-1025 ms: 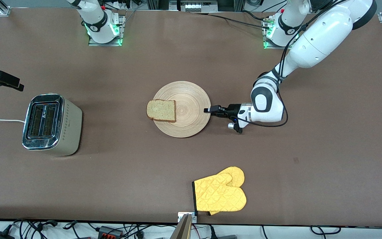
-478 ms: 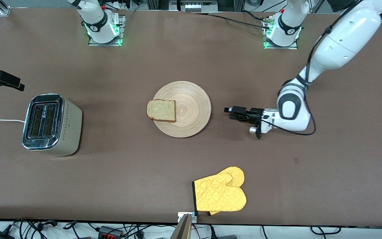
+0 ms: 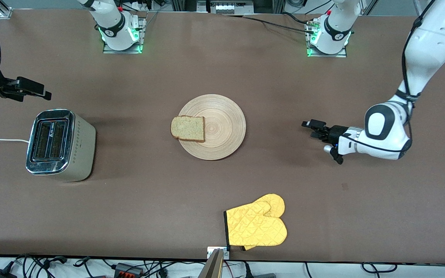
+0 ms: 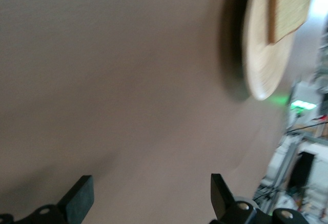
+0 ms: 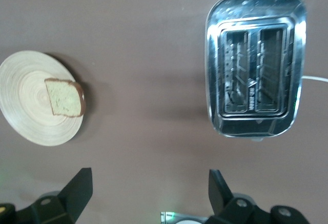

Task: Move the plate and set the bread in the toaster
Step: 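Withdraw the left gripper while the right gripper reaches toward the bread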

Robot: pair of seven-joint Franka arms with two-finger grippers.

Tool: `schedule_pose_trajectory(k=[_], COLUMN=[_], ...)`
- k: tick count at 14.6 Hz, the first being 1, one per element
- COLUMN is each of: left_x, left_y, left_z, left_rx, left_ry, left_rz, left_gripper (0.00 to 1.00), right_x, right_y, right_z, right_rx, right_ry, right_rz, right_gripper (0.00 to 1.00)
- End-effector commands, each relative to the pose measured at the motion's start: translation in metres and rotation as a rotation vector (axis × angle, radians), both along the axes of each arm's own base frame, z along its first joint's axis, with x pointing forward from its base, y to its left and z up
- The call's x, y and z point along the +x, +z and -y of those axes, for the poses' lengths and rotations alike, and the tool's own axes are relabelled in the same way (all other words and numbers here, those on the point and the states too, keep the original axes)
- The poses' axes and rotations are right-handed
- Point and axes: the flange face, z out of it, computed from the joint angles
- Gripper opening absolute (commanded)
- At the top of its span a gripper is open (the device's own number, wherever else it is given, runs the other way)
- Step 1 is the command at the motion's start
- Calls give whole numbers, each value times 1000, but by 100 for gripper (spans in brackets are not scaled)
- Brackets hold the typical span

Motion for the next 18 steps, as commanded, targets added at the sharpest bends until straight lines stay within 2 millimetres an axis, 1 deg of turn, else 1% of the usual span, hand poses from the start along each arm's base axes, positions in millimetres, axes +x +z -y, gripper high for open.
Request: schedule_pose_trajectory(k=[1,2,3,4,5,6,8,9,10,12,13,14,15,16,17,18], left_x=[7,9,11,13,16,19,22,23,23,25,25,24,24,27,31,31], left_y=[51,67,80,94,110,127,150,166,185,228,246,260,285,304,330,352], left_z=[-15,-20,-24,-29,-22,-18,6,17,30,66,83,87,88,85,77,77], left_rx=[258,352,448,551,623,675,716,759,811,899,937,955,942,923,901,888], left_ry=[-108,-138,-159,-168,-183,-196,-216,-189,-141,29,93,150,184,211,264,318], left_rz=[13,14,10,-6,-23,-37,-34,-43,-57,-39,-18,-18,13,43,92,172], left_gripper=[100,100,100,100,100,100,100,100,100,100,100,100,100,100,100,100], right_x=[11,16,16,19,20,18,8,1,-6,-29,-35,-31,-28,-26,-27,-25], right_y=[-33,-49,-71,-82,-91,-98,-122,-138,-153,-177,-190,-200,-213,-223,-236,-252], right_z=[-26,-31,-34,-37,-43,-57,-85,-101,-110,-142,-154,-167,-178,-195,-207,-213], right_rx=[13,29,64,95,105,98,87,108,152,202,194,201,231,265,268,259], right_ry=[23,25,10,-15,-34,-51,-122,-117,-143,-184,-187,-194,-221,-247,-243,-219], right_rz=[-71,-96,-107,-73,-54,-55,-85,-117,-119,-16,43,77,80,118,151,178], right_gripper=[100,100,100,100,100,100,100,100,100,100,100,100,100,100,100,100])
